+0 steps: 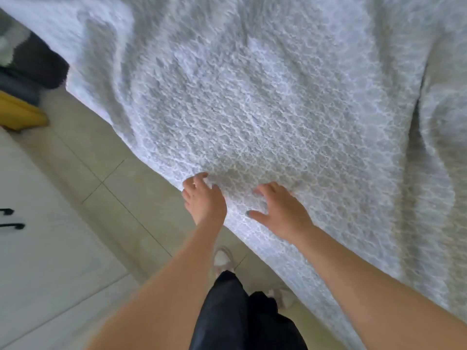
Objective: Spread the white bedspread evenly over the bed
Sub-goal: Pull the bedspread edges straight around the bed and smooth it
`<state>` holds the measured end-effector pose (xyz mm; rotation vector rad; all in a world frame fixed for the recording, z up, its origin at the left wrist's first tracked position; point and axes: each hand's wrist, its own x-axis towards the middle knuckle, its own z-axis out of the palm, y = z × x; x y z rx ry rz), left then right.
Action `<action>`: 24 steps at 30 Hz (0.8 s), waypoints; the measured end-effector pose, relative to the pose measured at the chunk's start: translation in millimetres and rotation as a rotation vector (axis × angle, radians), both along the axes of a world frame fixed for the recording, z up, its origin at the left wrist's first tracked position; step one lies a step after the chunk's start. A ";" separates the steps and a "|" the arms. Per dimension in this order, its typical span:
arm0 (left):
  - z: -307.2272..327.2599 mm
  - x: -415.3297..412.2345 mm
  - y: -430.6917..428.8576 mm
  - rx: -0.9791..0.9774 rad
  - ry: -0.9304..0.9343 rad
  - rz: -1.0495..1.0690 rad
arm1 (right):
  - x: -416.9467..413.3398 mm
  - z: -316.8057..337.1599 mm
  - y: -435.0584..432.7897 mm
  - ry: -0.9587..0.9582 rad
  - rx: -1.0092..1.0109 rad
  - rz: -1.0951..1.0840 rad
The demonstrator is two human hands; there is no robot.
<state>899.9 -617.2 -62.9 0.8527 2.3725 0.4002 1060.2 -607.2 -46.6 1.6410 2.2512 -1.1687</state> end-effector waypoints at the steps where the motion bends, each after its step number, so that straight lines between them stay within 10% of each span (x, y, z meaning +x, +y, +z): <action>1: -2.2 -12.5 3.5 -0.010 -0.069 0.133 | -17.1 -1.7 0.8 -0.037 -0.030 0.065; 8: -28.6 -84.6 20.2 0.010 -0.576 0.601 | -98.4 -23.0 15.9 -0.408 0.195 0.200; 13: -35.0 -105.4 20.2 -0.118 -0.608 0.501 | -110.9 -29.2 29.6 -0.398 0.191 0.227; 19: -33.0 -113.3 -13.8 -0.125 -0.731 0.346 | -119.4 -17.8 60.8 -0.536 -0.152 0.391; 24: -18.4 -123.2 -20.4 0.091 -1.344 0.610 | -121.5 6.0 75.1 -0.713 -0.405 0.569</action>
